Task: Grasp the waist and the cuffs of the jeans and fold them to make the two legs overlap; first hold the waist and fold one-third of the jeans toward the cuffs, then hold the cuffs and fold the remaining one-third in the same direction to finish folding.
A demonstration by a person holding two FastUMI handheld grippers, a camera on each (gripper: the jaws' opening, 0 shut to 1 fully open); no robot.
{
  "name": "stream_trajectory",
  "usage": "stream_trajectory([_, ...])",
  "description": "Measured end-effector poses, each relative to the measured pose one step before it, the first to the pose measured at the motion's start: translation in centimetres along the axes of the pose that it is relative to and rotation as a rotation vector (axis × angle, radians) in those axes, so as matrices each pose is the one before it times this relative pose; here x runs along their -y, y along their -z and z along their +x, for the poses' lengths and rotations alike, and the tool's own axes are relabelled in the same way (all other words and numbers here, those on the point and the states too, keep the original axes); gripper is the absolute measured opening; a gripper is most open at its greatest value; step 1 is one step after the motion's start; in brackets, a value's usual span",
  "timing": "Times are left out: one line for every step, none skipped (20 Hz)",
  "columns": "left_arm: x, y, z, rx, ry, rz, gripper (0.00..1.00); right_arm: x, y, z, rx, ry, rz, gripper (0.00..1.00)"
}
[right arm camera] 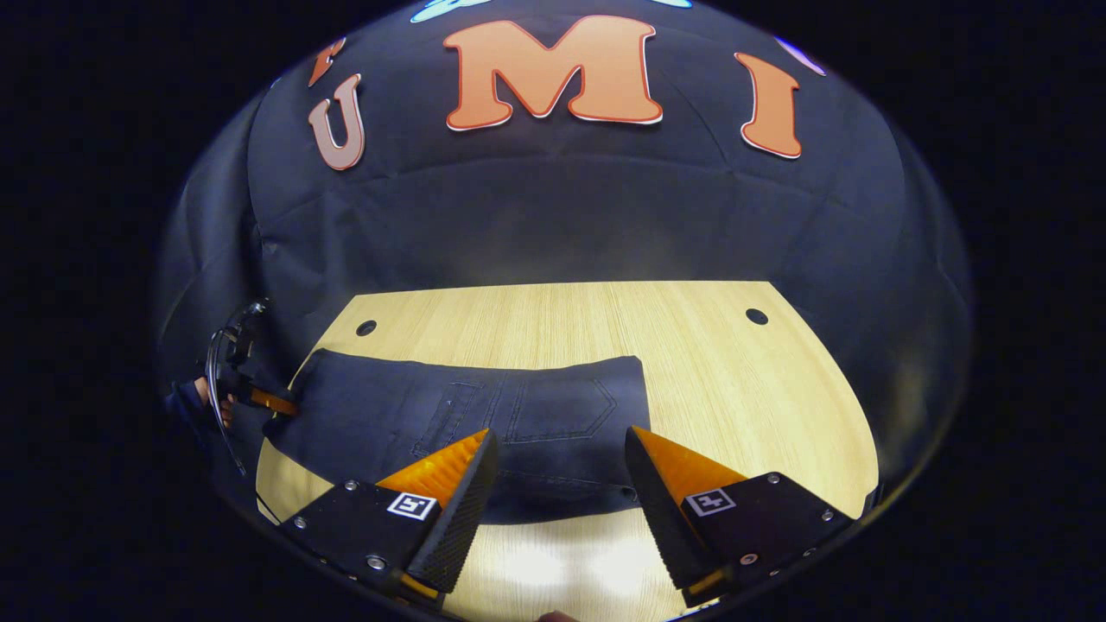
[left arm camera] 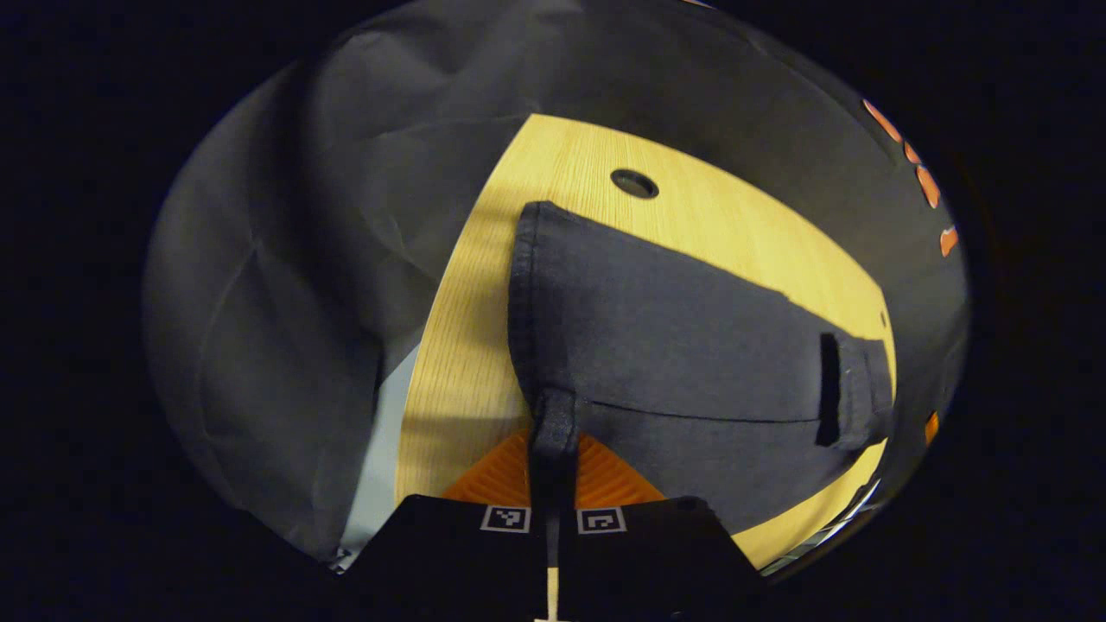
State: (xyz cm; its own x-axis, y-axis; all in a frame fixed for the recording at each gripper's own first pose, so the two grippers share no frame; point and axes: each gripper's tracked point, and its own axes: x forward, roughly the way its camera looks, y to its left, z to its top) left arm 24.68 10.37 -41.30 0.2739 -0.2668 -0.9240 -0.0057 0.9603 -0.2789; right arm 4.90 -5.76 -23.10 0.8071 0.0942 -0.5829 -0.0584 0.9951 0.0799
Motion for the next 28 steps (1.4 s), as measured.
stream_trajectory([0.486,-0.728,-0.944,0.04487,0.0446,-0.02117,0.05,0.291,-0.044,-0.185,0.0021,0.00601,0.00383,0.89])
stream_trajectory([0.95,-0.668,-1.388,0.03204,0.03032,-0.01349,0.05,0.306,-0.141,-0.243,0.00685,0.00618,0.00471,0.89])
stream_trajectory([0.999,-0.653,-1.284,0.03299,0.03947,-0.00718,0.05,0.173,-0.177,-0.263,0.0061,0.00309,0.0049,0.89])
stream_trajectory([0.224,-0.509,-1.389,0.03347,0.01295,-0.00792,0.05,0.212,-0.386,-0.074,0.0124,0.00347,0.00312,0.89])
stream_trajectory([0.732,-0.327,-1.05,0.01361,0.01922,0.00851,0.05,0.203,-0.315,-0.139,0.00862,0.0012,0.00168,0.89])
stream_trajectory([0.341,-0.819,-1.992,0.03024,0.00203,0.00521,0.05,0.105,-0.235,-0.071,0.01,-0.00113,0.00158,0.89])
stream_trajectory([0.913,-0.371,-0.735,0.02031,0.01,0.0132,0.05,0.167,-0.442,-0.019,0.01255,-0.00657,0.0001,0.89])
stream_trajectory([0.609,-0.38,-1.134,0.02836,0.00167,0.0017,0.05,-0.017,-0.428,0.107,0.01279,-0.0106,-0.00199,0.9])
stream_trajectory([0.793,-0.3,-0.762,0.01346,0.00581,0.00412,0.05,0.252,-0.301,-0.01,0.00823,-0.00919,-0.00306,0.93])
stream_trajectory([1.649,-0.564,-0.503,0.02392,0.00182,-0.00257,0.05,0.164,-0.359,0.051,0.00615,-0.01255,-0.00522,0.94])
stream_trajectory([1.736,-0.278,-0.385,0.00982,0.00024,-0.00114,0.05,0.375,-0.291,-0.006,0.00646,-0.01095,-0.0073,0.95])
stream_trajectory([1.995,-0.221,-0.385,0.01707,-0.00215,-0.00724,0.05,0.389,-0.229,0.05,0.00076,-0.00962,-0.00775,0.96])
stream_trajectory([1.557,-0.294,-0.551,0.01352,0.00455,-0.00317,0.05,0.493,-0.2,-0.005,0.00413,-0.00852,-0.0082,0.97])
stream_trajectory([1.619,-0.384,-0.583,0.01601,0.00545,-0.00586,0.05,0.689,-0.283,-0.015,0.01175,-0.00552,-0.00835,0.98])
stream_trajectory([1.681,-0.26,-0.55,0.0139,0.00487,-0.00109,0.05,0.816,-0.241,-0.118,0.00831,-0.00471,-0.00503,0.98])
stream_trajectory([2.488,-0.433,-0.354,0.00914,0.01073,0.0038,0.05,0.963,-0.061,-0.223,0.00784,-0.00564,-0.00125,0.98])
stream_trajectory([1.921,-0.257,-0.353,0.01371,0.0082,0.00465,0.05,0.855,-0.006,-0.059,0.00446,-0.00544,0.00331,0.97])
stream_trajectory([1.959,-0.077,-0.348,0.00359,0.00278,0.02157,0.05,0.802,-0.167,-0.034,0.0079,-0.00364,0.00356,0.98])
stream_trajectory([2.319,-0.114,0.069,0.00345,0.00951,0.011,0.05,0.727,-0.054,0.018,0.00421,-0.00277,0.00426,0.97])
stream_trajectory([2.458,0.148,0.097,-0.00117,0.01484,0.01448,0.05,0.728,-0.001,0.054,0.00329,-0.00295,0.00591,0.97])
stream_trajectory([2.268,-0.011,0.124,0.00044,0.00563,0.01757,0.05,0.632,0.063,-0.058,0.0023,-0.00673,0.00876,0.97])
stream_trajectory([1.894,-0.004,0.28,0.00084,0.00018,0.01573,0.05,0.723,-0.006,0.01,0.00082,-0.00299,0.00901,0.98])
stream_trajectory([2.943,0.177,0.728,-0.00618,0.01134,0.01435,0.05,0.837,-0.003,-0.121,0.00532,-0.00806,0.01088,0.98])
stream_trajectory([1.935,0.09,0.47,-0.00059,0.00265,0.00154,0.05,0.656,0.072,0.019,0.00089,-0.00035,0.00439,0.97])
stream_trajectory([1.837,0.384,0.648,-0.00654,0.00629,0.00147,0.05,0.725,-0.006,-0.026,0.00313,-0.00269,0.00355,0.98])
stream_trajectory([2.018,0.263,0.579,-0.00129,0.0057,0.00254,0.05,0.681,0.096,-0.091,0.00088,-0.00099,0.00317,0.98])
stream_trajectory([1.783,0.366,0.635,-0.00132,0.00287,0.0075,0.05,0.68,-0.119,-0.13,0.00518,-0.00079,0.00467,0.98])
stream_trajectory([1.983,0.266,0.808,-0.00073,0.00611,0.01184,0.05,0.657,-0.035,-0.1,0.00193,-0.0027,0.00676,0.97])
